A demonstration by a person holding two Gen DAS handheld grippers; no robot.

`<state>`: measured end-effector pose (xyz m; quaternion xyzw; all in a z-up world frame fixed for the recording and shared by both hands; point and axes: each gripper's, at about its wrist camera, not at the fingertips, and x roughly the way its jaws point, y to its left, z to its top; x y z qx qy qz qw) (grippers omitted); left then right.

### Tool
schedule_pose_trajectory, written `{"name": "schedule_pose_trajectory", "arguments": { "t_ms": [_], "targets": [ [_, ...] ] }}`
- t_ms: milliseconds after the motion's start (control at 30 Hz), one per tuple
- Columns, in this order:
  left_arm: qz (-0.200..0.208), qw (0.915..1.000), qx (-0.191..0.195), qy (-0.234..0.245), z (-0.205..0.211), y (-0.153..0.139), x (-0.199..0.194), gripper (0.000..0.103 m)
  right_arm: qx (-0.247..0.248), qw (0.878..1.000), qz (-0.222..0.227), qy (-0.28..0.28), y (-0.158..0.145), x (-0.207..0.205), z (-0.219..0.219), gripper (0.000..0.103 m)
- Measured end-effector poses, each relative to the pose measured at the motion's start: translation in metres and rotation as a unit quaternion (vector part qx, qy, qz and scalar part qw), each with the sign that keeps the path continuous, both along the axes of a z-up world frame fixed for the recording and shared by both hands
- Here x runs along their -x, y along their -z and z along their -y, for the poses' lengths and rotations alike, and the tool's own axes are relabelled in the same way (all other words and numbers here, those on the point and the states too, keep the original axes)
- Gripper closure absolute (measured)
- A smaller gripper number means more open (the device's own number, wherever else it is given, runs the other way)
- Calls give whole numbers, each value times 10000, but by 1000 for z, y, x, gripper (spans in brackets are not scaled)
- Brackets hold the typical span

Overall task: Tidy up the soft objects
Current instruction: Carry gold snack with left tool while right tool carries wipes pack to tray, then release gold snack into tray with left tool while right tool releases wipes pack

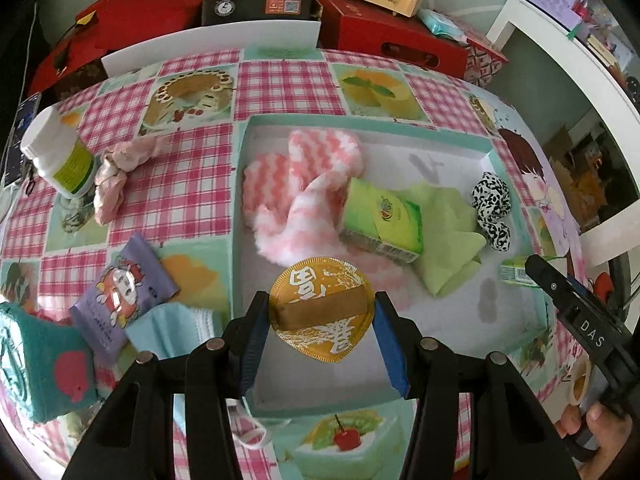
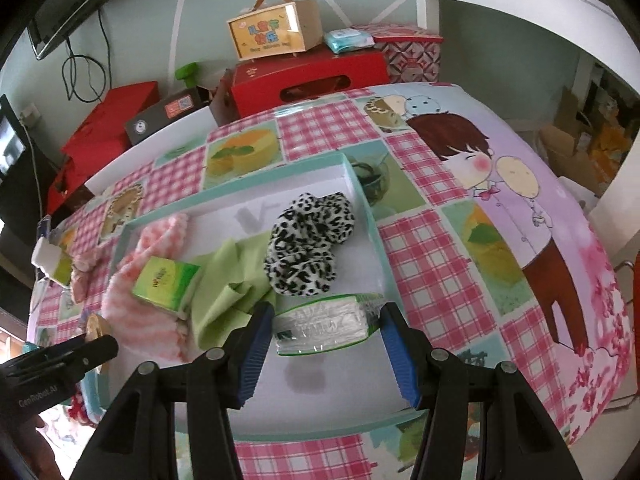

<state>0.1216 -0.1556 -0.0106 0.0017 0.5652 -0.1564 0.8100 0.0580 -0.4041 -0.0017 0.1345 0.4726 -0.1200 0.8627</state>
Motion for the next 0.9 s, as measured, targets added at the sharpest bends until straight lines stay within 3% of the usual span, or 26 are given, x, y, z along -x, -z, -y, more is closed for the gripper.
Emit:
{"name": "schedule_pose_trajectory", "arguments": {
  "t_ms": [167, 333, 900],
  "targets": [
    [86, 9998, -57, 192, 1, 10, 1, 50, 14, 10000, -6, 11, 3, 1, 3, 45],
    [20, 9993, -64, 371, 3, 16, 3, 50, 414, 9991, -100, -41, 3, 0, -5, 45],
    [-398, 9986, 9, 352, 7, 36, -2, 47, 474, 9944, -169, -931, 8, -5, -51, 45]
  ]
}}
